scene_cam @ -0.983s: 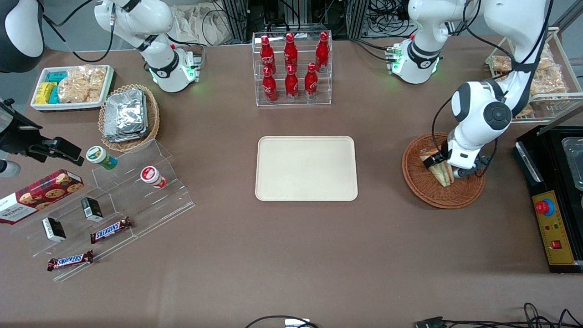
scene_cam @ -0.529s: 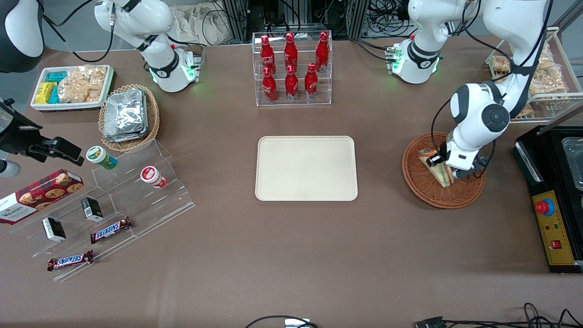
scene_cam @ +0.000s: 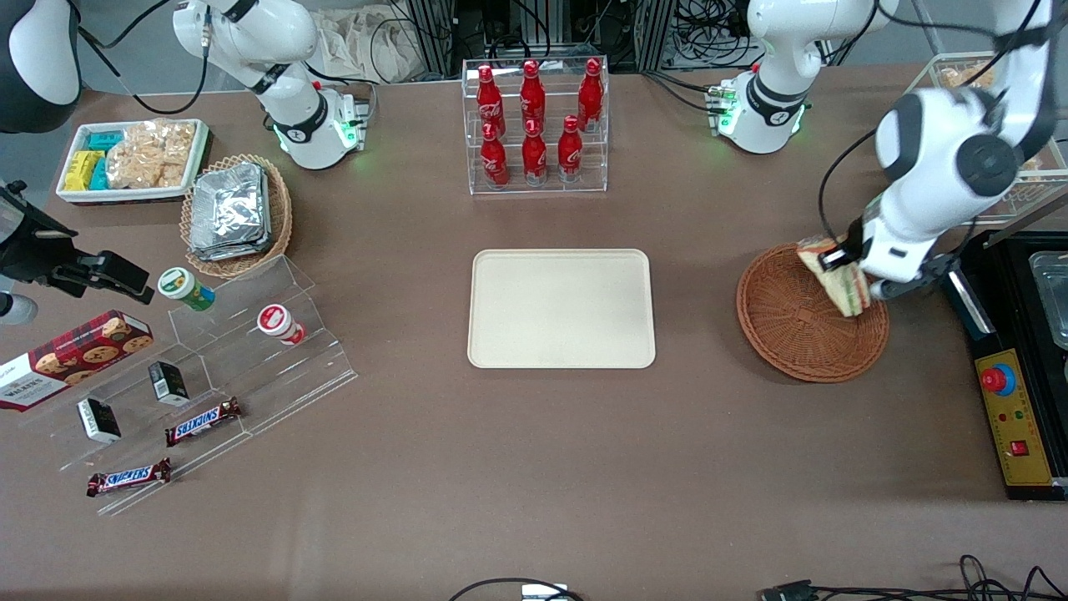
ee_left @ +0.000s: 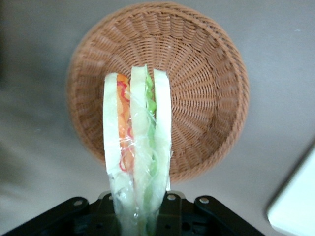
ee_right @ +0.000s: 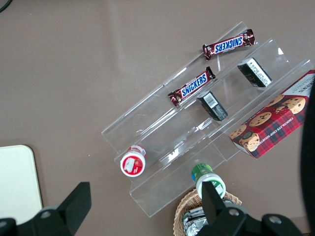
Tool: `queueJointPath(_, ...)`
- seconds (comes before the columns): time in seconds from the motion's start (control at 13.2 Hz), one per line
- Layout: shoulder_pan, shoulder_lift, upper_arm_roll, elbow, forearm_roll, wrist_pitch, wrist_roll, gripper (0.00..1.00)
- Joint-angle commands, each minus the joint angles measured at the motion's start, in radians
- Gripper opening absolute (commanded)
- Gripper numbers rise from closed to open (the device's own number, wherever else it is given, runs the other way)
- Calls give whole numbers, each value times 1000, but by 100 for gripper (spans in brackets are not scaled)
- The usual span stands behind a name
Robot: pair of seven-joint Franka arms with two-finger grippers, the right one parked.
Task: Place sandwich from basket to tray
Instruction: 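Lift the sandwich up out of the basket with the left gripper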
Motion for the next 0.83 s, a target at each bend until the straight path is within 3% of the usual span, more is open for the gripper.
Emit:
queueJointPath(0.0,6,17,8,262,11,-265,95,0)
queueJointPath(0.3,14,61,9,506,10,-467,255,0)
queueJointPath(0.61,-8,73,-9,525,5,-467,278,0)
queueJointPath(0.76,-22,76,-62,528,-6,-467,265,0)
